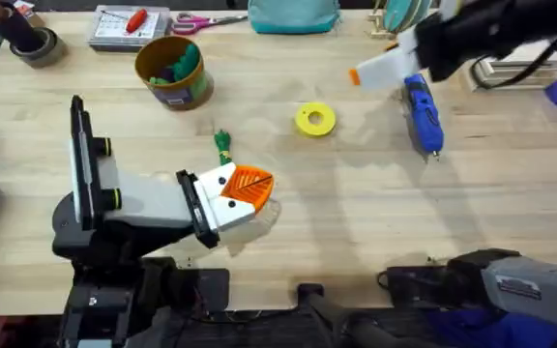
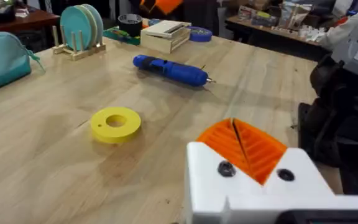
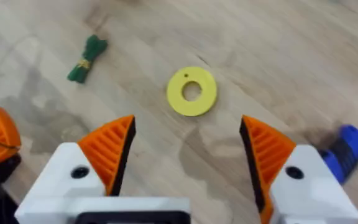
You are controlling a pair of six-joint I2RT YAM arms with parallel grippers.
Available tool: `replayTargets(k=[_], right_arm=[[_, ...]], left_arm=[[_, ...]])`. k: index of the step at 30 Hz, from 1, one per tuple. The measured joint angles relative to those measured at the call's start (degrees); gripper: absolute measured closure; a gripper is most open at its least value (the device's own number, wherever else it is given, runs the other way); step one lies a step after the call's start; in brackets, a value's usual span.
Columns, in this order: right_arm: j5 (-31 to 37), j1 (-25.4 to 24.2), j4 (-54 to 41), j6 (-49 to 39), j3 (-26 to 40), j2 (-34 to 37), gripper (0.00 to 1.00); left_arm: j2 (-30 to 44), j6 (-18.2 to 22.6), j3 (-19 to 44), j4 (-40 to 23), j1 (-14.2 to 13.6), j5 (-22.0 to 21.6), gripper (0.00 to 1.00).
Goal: Pick up the gripper from the table and insert it into the empty holder that is missing its gripper. Then pick up a screw, insert it into the mounting hole, and use the screwdriver to tighten it. Finally, clean up the table by picking up the vegetable and placing it into the bucket.
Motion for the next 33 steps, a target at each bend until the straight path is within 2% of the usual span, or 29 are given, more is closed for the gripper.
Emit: replayTargets(k=[7, 15, 19, 25, 33], right_arm=[[12.2, 0.0, -7.8, 6.3, 8.8, 0.0, 0.005], [22.8, -0.3, -8.3, 9.7, 10.3, 0.0, 0.005], [24.8, -1.8, -9.0, 9.9, 10.3, 0.2, 0.005], [25.8, -7.2, -9.3, 10.9, 10.3, 1.9, 0.005], [26.3, -13.5, -9.3, 13.2, 10.3, 8.9, 0.006]], left_arm=[[0.0, 0.0, 0.0, 0.0, 0.0, 0.0, 0.99], [0.0, 0.0, 0.0, 0.0, 0.0, 0.0, 0.99], [0.0, 0.0, 0.0, 0.0, 0.0, 0.0, 0.99], [0.0, 0.0, 0.0, 0.0, 0.0, 0.0, 0.99], [0.0, 0.0, 0.0, 0.0, 0.0, 0.0, 0.99]])
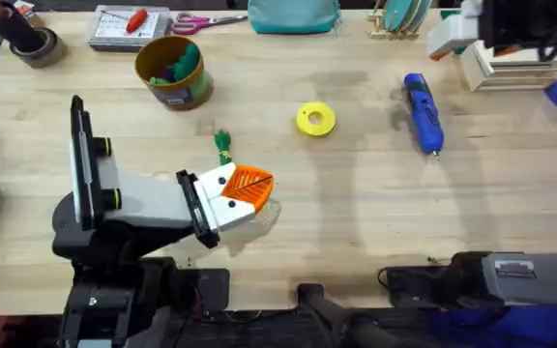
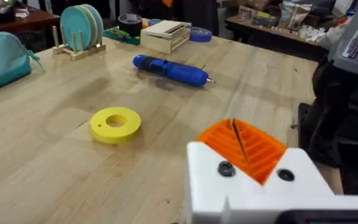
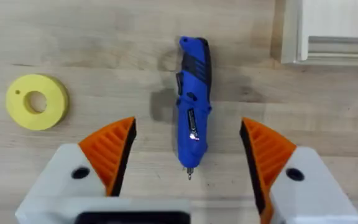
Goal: Pick up the gripper from the table and insert it into the empty holder that is missing its gripper. Then pick up a screw, insert it into the mounting hole, and use the screwdriver to tighten it. Finally, clean up the table by picking up the vegetable and placing it into the bucket.
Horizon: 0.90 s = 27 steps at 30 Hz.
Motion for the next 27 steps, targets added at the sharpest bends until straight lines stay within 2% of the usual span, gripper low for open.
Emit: replayTargets(k=[7, 18, 27], right_arm=[[-1.2, -0.4, 1.8, -0.2, 0.0, 8.0, 0.006], [-5.5, -3.2, 5.3, -4.2, -0.4, 14.2, 0.006], [-3.1, -3.5, 12.9, -5.8, -9.6, 14.4, 0.005]], left_arm=[[0.0, 0.0, 0.0, 0.0, 0.0, 0.0, 0.99], [0.0, 0.0, 0.0, 0.0, 0.0, 0.0, 0.99], [0.0, 0.0, 0.0, 0.0, 0.0, 0.0, 0.99]])
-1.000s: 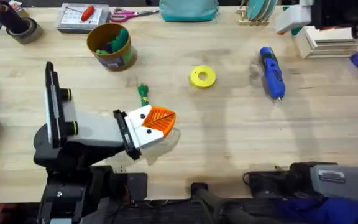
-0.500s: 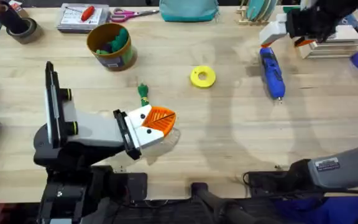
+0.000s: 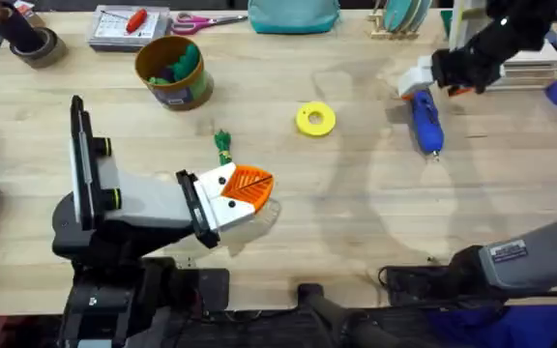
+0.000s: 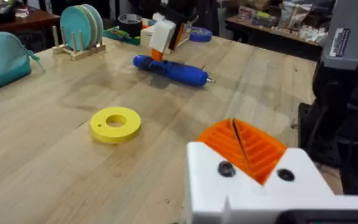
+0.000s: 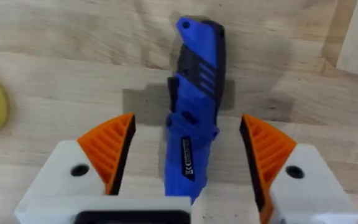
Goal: Pick up the gripper from the table and insert it into the empty holder that is missing its gripper. Then pick up a screw, insert it into the mounting hole, and use the screwdriver to tighten it. Finally, clean up the table by picking up the vegetable and placing it into the bucket.
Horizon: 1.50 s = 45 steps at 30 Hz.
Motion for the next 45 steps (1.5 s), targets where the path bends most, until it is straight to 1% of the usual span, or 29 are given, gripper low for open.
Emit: replayTargets(k=[3, 12, 25, 30, 39, 40, 41, 42, 44, 45], right_arm=[[1.0, -0.2, 1.9, 0.0, -1.6, 0.2, 0.005], [1.8, -0.2, 5.9, 0.1, -1.7, 0.6, 0.005], [1.8, -0.2, 9.9, 0.1, -1.7, 8.0, 0.006], [1.8, -0.2, 9.6, 0.1, -1.7, 8.1, 0.007], [1.6, -0.2, 8.8, 0.1, -1.7, 8.8, 0.078], [1.6, -0.2, 8.8, 0.1, -1.7, 8.8, 0.103], [1.6, -0.2, 8.9, 0.0, -1.7, 8.8, 0.156], [1.7, -0.2, 8.8, 0.2, -1.7, 8.8, 0.236], [1.9, -0.2, 8.9, -0.1, -1.7, 8.8, 0.482], [2.2, -0.2, 9.0, -0.3, -1.7, 8.8, 0.623]], left_arm=[[0.0, 0.0, 0.0, 0.0, 0.0, 0.0, 0.99], [0.0, 0.0, 0.0, 0.0, 0.0, 0.0, 0.99], [0.0, 0.0, 0.0, 0.0, 0.0, 0.0, 0.99], [0.0, 0.0, 0.0, 0.0, 0.0, 0.0, 0.99], [0.0, 0.0, 0.0, 0.0, 0.0, 0.0, 0.99], [0.0, 0.0, 0.0, 0.0, 0.0, 0.0, 0.99], [0.0, 0.0, 0.0, 0.0, 0.0, 0.0, 0.99], [0.0, 0.0, 0.0, 0.0, 0.0, 0.0, 0.99], [0.0, 0.0, 0.0, 0.0, 0.0, 0.0, 0.99], [0.0, 0.0, 0.0, 0.0, 0.0, 0.0, 0.99]])
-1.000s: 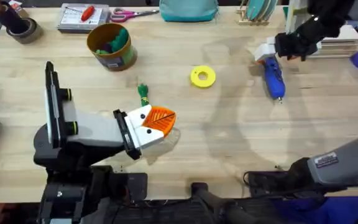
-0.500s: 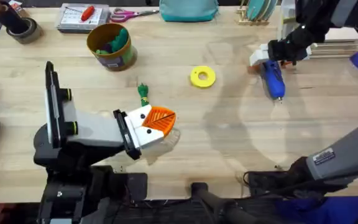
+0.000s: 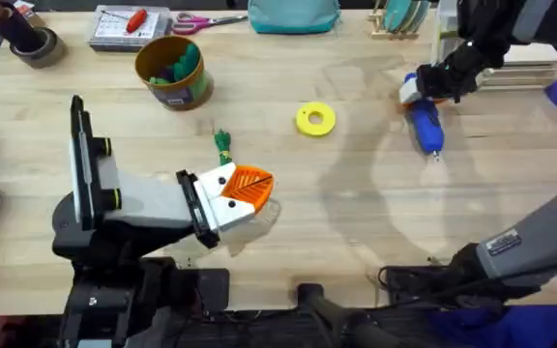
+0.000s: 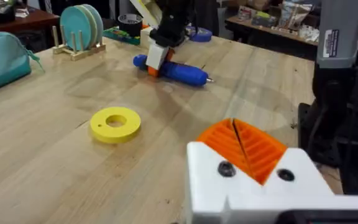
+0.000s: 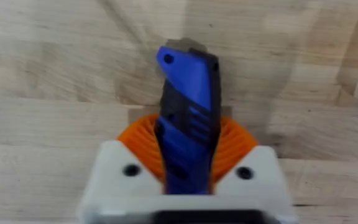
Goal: Pick up the gripper from the table and insert it into the empty holder that is missing its gripper. Then pick up a screw, insert it into the mounting hole, and use the screwdriver to tighten it. Finally, clean up the table by picking up the vegetable and placing it into the bucket.
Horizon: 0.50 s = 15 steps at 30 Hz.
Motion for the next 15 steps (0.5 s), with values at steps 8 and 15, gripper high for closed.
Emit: replayTargets(k=[8, 15], right_arm=[[0.4, -0.2, -0.2, -0.1, 0.0, 0.1, 0.975], [0.5, -0.2, -0.1, -0.1, 0.0, 0.1, 0.975]], left_arm=[[0.0, 0.0, 0.0, 0.0, 0.0, 0.0, 0.99], [0.0, 0.0, 0.0, 0.0, 0.0, 0.0, 0.99]])
